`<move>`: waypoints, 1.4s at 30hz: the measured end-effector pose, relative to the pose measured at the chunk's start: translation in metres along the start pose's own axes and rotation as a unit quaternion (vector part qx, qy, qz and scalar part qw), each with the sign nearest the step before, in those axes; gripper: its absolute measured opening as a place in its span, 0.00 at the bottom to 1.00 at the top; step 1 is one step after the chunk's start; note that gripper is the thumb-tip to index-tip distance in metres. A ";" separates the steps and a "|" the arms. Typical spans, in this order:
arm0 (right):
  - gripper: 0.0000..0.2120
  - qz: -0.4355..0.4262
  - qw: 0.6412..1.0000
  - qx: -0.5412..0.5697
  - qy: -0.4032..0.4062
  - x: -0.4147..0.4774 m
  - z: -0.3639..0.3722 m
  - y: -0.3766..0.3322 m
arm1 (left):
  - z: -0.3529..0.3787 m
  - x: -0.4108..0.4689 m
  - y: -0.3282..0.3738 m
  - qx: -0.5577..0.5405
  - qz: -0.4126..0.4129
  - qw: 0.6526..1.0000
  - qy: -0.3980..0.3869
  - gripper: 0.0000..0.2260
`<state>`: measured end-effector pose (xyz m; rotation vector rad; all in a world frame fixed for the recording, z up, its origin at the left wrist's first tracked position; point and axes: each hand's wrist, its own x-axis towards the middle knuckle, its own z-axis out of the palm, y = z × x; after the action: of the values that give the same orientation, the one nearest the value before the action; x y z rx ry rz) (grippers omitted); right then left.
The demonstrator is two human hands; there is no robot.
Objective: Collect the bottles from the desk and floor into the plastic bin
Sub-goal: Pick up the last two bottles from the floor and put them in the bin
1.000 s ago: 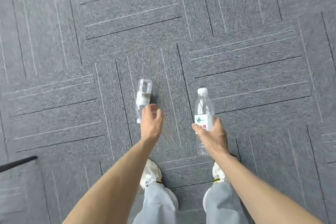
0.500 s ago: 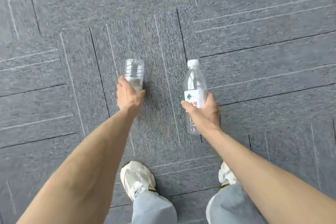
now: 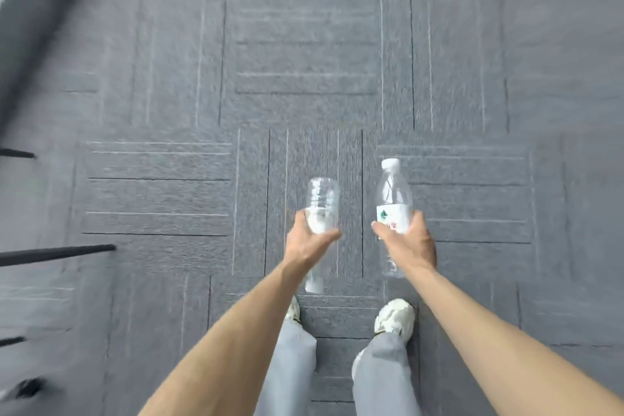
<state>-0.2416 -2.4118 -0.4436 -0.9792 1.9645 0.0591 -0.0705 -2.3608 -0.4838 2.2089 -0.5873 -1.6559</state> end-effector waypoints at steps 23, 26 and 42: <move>0.26 -0.279 0.947 0.011 -0.160 -0.351 -0.151 -0.020 | -0.067 -0.432 -0.003 -0.322 -0.002 0.915 0.241 0.32; 0.25 -0.330 0.921 -0.036 -0.205 -0.380 -0.155 -0.005 | -0.046 -0.482 -0.040 -0.389 -0.021 0.871 0.298 0.32; 0.25 -0.532 0.701 -0.267 -0.393 -0.636 -0.017 0.212 | 0.054 -0.736 -0.347 -0.659 -0.054 0.561 0.497 0.40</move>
<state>-0.2204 -1.8858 -0.0287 -1.9366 0.3855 0.3412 -0.2565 -1.6921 -0.0560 1.4153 0.8730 -0.1907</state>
